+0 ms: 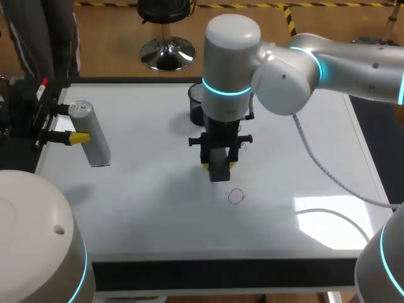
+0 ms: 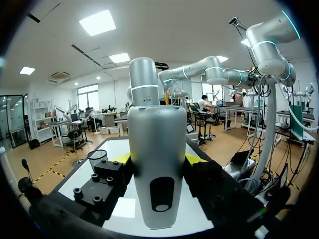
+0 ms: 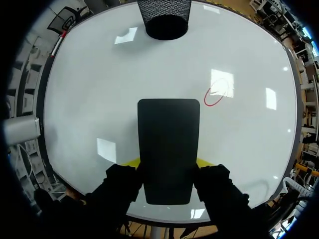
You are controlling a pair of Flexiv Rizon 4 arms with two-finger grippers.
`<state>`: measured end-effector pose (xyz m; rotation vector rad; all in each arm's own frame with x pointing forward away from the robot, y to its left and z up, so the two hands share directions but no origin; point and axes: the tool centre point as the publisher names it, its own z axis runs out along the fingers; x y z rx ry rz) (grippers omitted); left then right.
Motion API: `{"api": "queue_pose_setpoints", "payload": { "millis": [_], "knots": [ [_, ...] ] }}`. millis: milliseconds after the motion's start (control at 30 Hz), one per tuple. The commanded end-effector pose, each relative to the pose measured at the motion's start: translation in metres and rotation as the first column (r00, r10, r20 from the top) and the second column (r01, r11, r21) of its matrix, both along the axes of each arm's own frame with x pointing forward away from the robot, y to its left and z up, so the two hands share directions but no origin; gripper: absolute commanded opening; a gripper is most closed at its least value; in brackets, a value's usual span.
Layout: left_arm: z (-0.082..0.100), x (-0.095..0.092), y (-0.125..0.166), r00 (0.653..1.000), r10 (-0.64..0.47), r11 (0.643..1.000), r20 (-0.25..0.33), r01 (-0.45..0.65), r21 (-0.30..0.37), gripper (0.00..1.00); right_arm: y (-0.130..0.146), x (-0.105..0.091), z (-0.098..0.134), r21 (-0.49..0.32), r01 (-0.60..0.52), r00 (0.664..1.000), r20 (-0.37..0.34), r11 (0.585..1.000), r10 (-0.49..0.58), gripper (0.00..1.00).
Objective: Pick up the inspection probe, press it on each red-marked spot on the whiteboard one by one, put down the probe, pick up the eraser, and wipe off all the red marks.
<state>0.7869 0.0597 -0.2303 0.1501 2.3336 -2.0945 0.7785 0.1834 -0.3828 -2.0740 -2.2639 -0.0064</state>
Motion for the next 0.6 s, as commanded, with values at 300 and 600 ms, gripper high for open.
{"api": "queue_pose_setpoints", "payload": {
  "millis": [300, 600],
  "knots": [
    [0.0, 0.0, 0.0, 1.0, 0.001, 1.0, 0.002, -0.001, -0.002, 0.0, -0.049, -0.028, 0.027, 0.055, -0.016, 1.0, 0.02, 0.998, 0.015, 0.0],
    [0.0, 0.0, 0.0, 1.0, 0.001, 1.0, 0.002, -0.001, -0.002, 0.0, -0.085, -0.046, 0.029, 0.04, 0.008, 0.999, 0.044, 0.999, -0.01, 0.0]
  ]
}}
